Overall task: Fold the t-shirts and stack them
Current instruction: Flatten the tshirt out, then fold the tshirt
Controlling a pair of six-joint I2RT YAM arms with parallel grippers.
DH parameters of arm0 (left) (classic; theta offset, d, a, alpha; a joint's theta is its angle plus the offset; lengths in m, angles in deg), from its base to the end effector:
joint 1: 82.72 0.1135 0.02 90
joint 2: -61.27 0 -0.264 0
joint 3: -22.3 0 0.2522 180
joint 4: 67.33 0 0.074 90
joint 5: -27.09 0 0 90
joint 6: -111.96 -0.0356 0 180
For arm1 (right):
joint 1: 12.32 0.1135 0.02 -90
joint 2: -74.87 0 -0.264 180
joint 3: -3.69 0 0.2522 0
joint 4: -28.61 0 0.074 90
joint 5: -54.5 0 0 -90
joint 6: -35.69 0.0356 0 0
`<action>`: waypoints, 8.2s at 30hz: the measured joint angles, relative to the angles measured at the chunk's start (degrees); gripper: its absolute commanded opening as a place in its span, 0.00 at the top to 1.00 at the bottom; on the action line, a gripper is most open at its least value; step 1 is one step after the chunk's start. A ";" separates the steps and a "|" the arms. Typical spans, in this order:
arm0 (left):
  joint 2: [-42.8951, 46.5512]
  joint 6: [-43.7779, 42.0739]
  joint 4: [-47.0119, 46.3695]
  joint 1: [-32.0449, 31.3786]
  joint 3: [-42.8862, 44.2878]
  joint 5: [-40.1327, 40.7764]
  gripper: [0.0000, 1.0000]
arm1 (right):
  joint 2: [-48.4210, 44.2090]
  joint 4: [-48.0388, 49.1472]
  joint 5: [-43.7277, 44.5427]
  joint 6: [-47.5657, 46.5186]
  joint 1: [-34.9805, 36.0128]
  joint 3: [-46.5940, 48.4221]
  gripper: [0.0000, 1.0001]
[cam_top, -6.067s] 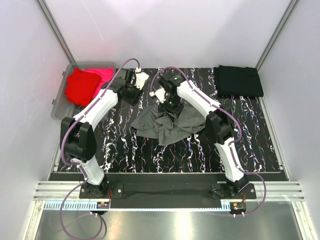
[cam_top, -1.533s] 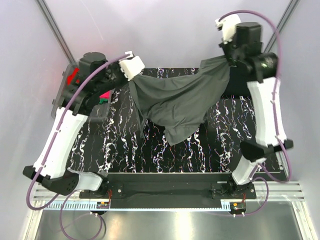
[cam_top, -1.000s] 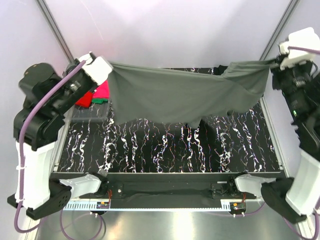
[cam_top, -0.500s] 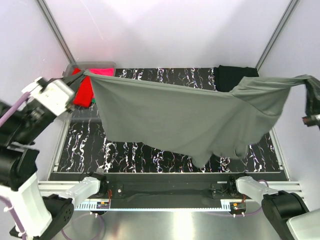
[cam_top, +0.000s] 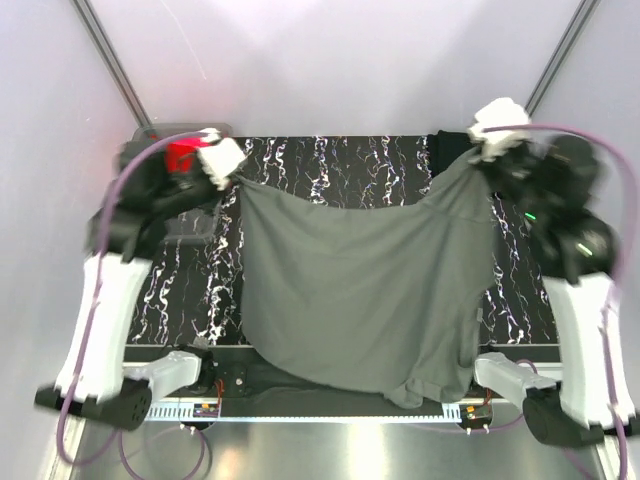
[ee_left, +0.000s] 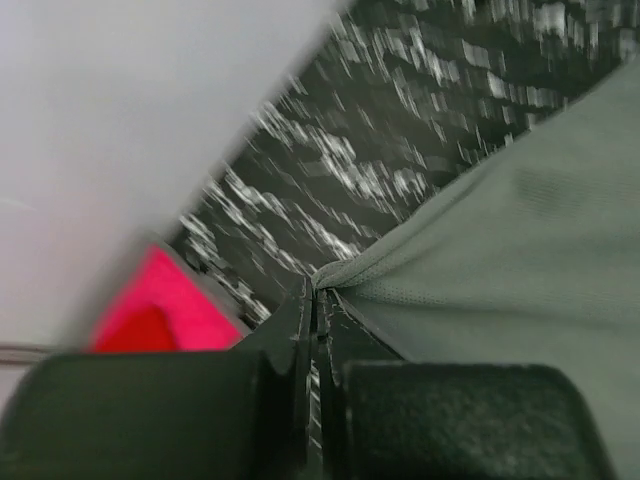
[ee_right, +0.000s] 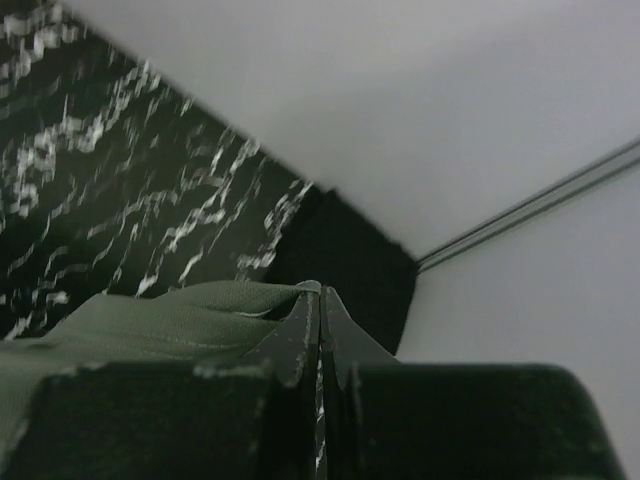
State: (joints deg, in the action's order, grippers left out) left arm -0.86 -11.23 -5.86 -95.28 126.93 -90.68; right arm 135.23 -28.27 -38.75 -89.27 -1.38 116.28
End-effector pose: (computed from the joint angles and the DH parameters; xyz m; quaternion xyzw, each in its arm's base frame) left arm 0.1743 -0.0558 0.4830 0.4356 0.6738 -0.0912 0.5898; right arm 0.1499 0.0310 0.5334 -0.3043 0.6692 -0.1206 0.6671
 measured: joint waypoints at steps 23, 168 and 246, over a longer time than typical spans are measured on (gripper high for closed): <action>-50.21 -5.81 -14.19 2.64 7.45 8.44 1.00 | 57.00 32.30 6.01 -4.94 -1.07 7.67 1.00; -64.32 4.39 -6.47 4.61 14.23 7.10 0.98 | 62.62 3.41 2.29 3.89 1.27 4.33 0.62; -68.85 3.65 -8.26 2.60 14.84 11.80 1.00 | 62.07 1.42 10.03 11.58 -6.69 8.31 0.67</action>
State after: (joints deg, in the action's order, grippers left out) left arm -69.71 -7.58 -14.12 -92.68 141.77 -78.88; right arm 197.30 -26.85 -28.72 -77.68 -8.07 124.59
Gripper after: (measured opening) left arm 0.009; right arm 0.351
